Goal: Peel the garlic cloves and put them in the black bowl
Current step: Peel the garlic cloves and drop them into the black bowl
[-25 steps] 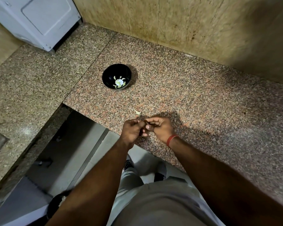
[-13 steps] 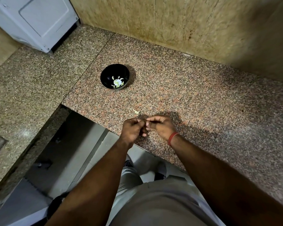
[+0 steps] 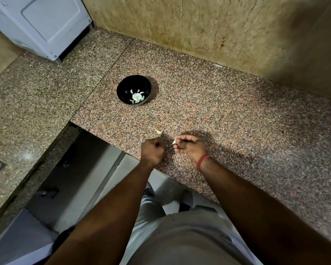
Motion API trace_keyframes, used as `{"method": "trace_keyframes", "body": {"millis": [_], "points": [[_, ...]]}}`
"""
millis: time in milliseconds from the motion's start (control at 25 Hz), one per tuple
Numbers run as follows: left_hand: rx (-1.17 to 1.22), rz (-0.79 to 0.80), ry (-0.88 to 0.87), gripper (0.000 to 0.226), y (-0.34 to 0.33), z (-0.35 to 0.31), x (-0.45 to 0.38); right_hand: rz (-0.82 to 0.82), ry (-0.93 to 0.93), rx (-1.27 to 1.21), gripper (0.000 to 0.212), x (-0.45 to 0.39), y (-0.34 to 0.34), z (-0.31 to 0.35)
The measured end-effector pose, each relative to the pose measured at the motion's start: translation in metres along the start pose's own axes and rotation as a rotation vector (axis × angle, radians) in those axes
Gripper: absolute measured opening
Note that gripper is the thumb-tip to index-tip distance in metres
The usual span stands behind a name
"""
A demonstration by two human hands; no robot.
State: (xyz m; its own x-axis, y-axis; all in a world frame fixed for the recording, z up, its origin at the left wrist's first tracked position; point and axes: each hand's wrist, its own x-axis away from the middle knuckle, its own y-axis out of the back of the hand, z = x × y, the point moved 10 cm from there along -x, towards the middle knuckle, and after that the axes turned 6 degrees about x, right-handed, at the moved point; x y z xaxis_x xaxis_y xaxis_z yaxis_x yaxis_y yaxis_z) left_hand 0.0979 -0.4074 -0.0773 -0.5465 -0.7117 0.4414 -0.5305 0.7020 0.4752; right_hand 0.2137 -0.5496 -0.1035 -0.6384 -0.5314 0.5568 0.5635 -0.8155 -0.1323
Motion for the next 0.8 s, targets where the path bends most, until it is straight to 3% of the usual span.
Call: {"method": "trace_keyframes", "body": {"millis": [120,360,800], "points": [[-0.211,0.018,-0.112,0.023,-0.007,-0.006,-0.002,0.028,0.006,0.041,0.017,0.001,-0.002,-0.004],[-0.127,-0.009,-0.252,0.015,-0.014,-0.018,0.005,0.037,-0.008,0.095,0.014,0.004,0.002,-0.004],[-0.073,0.112,-0.212,0.003,-0.025,-0.027,0.007,0.041,-0.022,0.217,0.016,0.005,0.005,0.001]]}}
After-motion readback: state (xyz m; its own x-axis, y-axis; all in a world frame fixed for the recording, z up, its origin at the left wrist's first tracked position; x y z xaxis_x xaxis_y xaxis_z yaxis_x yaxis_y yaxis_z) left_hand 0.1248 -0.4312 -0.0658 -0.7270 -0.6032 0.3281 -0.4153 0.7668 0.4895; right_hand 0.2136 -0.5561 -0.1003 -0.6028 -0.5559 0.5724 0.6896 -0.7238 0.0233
